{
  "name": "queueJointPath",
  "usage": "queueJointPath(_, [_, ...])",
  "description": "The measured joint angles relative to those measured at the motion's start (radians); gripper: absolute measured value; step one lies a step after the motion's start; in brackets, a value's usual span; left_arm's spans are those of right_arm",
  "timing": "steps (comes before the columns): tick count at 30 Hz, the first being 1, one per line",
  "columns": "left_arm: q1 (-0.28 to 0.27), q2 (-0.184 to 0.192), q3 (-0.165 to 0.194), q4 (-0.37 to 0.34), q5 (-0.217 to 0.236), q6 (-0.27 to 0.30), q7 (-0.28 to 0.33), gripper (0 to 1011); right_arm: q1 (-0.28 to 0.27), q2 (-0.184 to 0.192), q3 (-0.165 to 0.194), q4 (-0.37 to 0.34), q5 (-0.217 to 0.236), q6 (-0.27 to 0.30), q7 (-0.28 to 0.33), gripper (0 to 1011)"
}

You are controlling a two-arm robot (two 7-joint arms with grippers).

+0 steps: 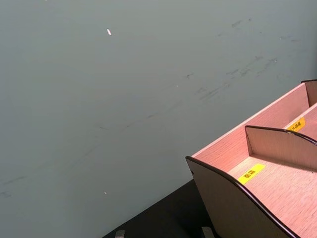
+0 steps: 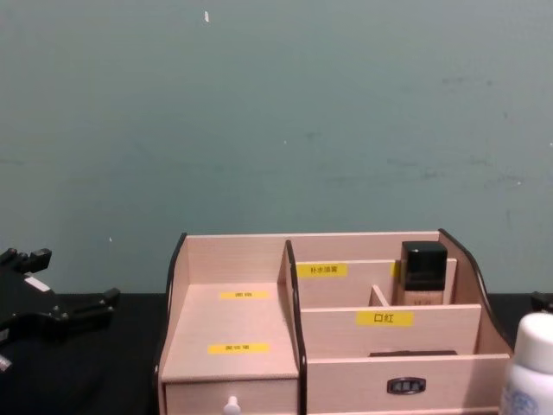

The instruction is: Pick up the facial cleanser and watermelon frost from the table and place them into the tiered storage box.

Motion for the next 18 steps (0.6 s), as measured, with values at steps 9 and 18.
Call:
queueJointPath(9, [0.000, 0.000, 0.000, 0.000, 0.000, 0.000, 0.000, 1001, 0.000, 0.000, 0.000, 0.000, 0.000, 0.000, 0.000, 1002])
queueJointPath(18, [0.000, 0.000, 0.000, 0.000, 0.000, 0.000, 0.000, 1001, 0.000, 0.000, 0.000, 0.000, 0.000, 0.000, 0.000, 1002])
